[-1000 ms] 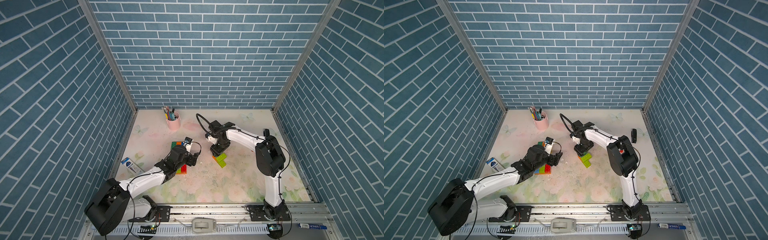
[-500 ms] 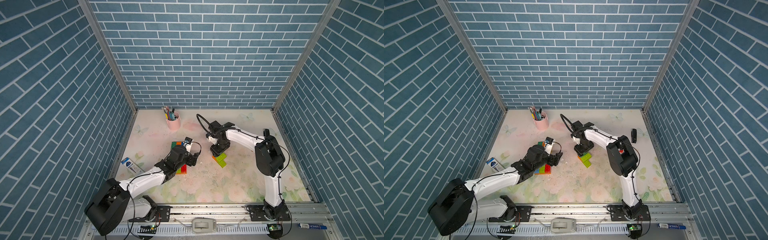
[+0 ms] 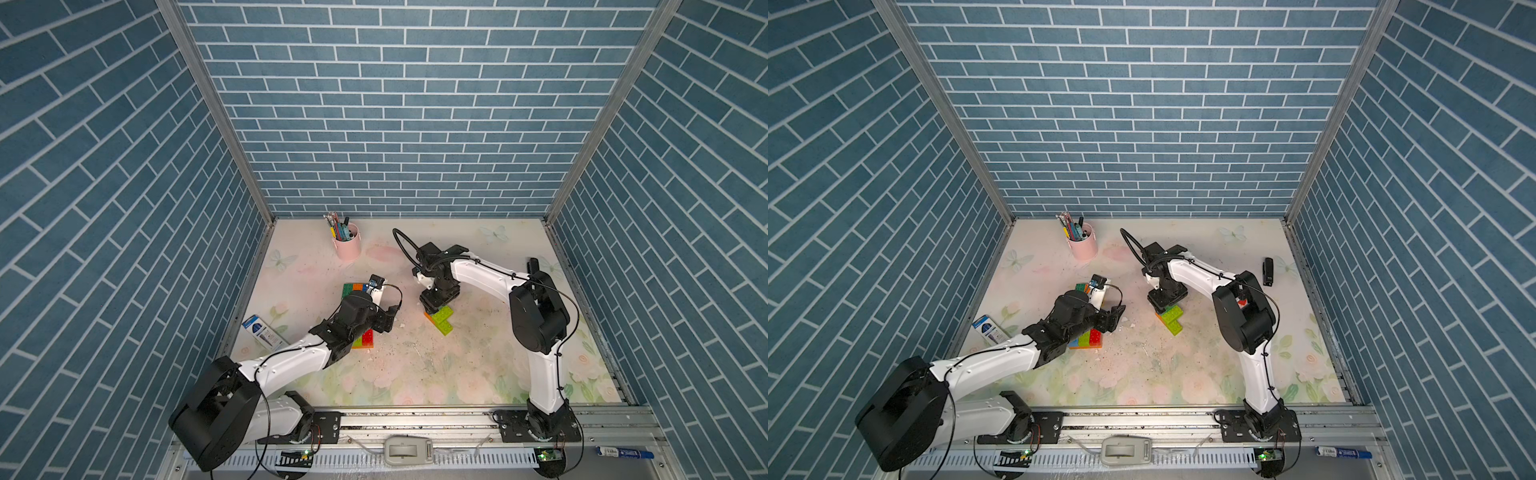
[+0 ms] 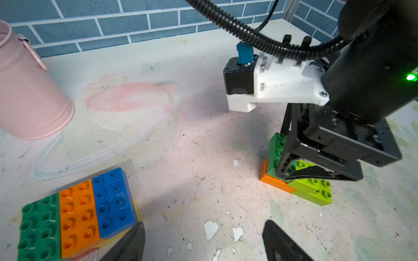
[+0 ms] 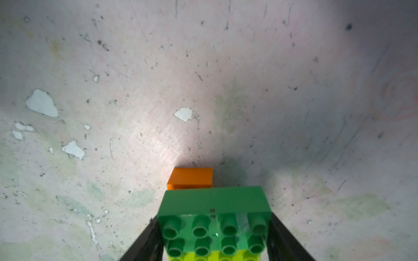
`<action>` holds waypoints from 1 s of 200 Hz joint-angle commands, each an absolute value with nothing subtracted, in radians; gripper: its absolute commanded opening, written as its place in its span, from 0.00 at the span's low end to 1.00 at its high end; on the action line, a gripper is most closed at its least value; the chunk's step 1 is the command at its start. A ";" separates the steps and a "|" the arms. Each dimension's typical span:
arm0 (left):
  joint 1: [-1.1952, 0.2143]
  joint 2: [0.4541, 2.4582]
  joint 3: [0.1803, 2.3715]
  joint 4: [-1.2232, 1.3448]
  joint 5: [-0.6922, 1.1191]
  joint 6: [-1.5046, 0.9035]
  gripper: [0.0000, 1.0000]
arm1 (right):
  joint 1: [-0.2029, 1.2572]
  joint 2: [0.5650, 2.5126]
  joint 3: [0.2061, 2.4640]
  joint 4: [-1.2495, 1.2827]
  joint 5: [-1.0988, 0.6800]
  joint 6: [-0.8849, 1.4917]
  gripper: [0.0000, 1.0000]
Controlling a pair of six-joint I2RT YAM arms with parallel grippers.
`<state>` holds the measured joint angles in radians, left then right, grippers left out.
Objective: Assemble a rectangle with lego
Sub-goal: Assemble the lego brick with the lego brick.
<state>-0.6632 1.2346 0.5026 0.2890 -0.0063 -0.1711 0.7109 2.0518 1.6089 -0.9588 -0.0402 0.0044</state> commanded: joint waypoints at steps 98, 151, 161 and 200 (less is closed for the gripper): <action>-0.657 1.210 0.480 0.300 -0.012 -0.167 0.83 | 0.722 2.116 1.605 -1.002 0.014 0.070 0.00; -0.657 1.207 0.475 0.304 -0.018 -0.164 0.83 | 0.723 2.146 1.532 -0.956 0.030 0.124 0.00; -0.657 1.207 0.474 0.305 -0.019 -0.165 0.83 | 0.723 2.150 1.514 -0.935 0.029 0.137 0.00; -0.657 1.201 0.476 0.300 -0.021 -0.163 0.83 | 0.726 2.174 1.479 -0.896 0.060 0.172 0.00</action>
<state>-0.6632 1.2213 0.4919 0.2913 -0.0078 -0.1707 0.7200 2.0533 1.5742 -0.9268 -0.0044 0.1089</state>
